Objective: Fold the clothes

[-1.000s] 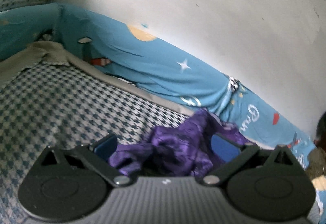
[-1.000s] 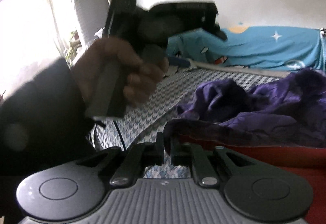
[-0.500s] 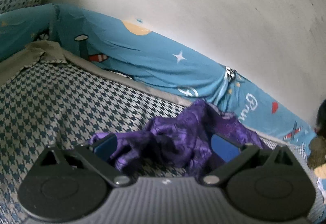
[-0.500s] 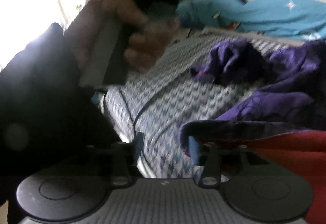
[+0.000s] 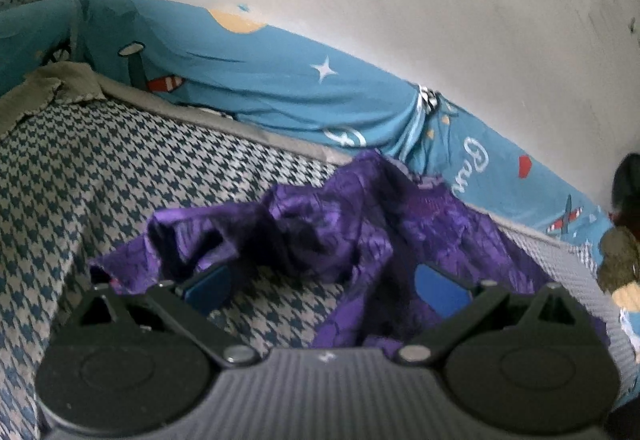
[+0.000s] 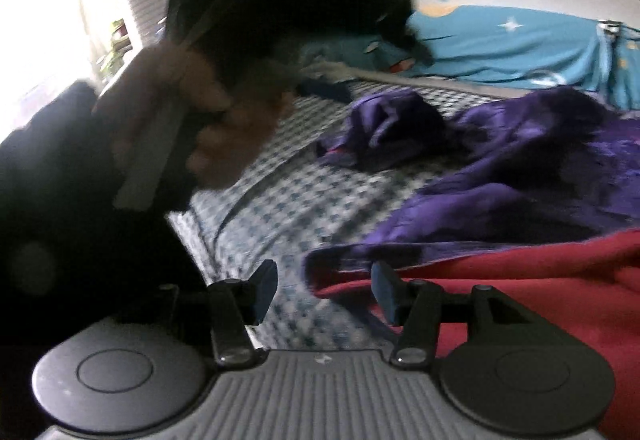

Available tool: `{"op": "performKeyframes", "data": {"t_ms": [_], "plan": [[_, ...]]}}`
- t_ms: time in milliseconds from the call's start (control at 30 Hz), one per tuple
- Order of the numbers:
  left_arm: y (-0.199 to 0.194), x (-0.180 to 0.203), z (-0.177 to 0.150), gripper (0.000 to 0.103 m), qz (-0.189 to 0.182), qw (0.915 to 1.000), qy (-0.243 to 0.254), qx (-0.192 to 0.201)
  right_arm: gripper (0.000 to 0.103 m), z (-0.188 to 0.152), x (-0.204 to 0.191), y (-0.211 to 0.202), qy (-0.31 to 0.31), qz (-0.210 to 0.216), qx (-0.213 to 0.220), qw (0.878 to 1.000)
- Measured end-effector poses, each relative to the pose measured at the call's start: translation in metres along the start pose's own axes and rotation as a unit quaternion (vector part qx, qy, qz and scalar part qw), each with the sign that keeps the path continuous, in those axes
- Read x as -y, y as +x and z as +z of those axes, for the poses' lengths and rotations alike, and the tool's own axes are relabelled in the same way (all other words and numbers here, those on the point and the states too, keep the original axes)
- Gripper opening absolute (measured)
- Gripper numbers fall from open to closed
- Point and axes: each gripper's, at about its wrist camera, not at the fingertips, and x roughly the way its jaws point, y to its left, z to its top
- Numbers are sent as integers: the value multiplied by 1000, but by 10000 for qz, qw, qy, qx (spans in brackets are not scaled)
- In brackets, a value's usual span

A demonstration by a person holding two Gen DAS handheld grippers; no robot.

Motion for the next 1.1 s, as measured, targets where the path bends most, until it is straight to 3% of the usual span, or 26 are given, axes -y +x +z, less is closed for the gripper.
{"op": "performKeyframes", "data": {"t_ms": [400,733,1100], "plan": [[19,33,-45,103,-111,9969,480,-614,53,-20,47,-52,614,-1157,364,9907],[32,56,-76,103,-206,9925,721,-965,53,-49,92,-113,1268,-2159,503,9668],[42,63,-86,103,-263,9911,652,-1129,57,-58,127,-153,1166,-3146,447,9410]]}}
